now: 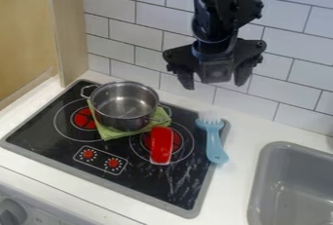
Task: Moved the red object to the left bottom corner of the cooker
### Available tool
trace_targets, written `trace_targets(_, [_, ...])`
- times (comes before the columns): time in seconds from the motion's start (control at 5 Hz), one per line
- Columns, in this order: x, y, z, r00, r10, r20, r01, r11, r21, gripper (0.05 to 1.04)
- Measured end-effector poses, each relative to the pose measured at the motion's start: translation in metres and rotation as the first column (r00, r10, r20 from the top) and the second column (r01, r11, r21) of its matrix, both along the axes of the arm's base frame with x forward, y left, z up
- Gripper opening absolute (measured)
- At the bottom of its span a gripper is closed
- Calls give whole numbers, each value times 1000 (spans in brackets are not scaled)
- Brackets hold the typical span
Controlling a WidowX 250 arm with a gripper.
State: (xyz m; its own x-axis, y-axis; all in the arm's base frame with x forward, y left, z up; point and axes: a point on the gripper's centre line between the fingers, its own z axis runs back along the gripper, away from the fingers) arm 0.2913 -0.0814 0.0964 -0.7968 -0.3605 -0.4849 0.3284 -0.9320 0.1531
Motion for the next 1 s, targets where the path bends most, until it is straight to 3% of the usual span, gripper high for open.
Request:
trace_targets(0.2, [-12, 5, -16, 999, 1, -53, 0, 1000, 22, 999])
trace_targets(0.4, [-16, 12, -24, 997, 46, -63, -42, 997, 69, 999])
trace_targets(0.8, [-27, 29, -33, 983, 120, -141, -95, 980, 172, 999])
trace_targets(1.0, [-41, 33, -38, 962, 154, -225, -109, 974, 201, 999])
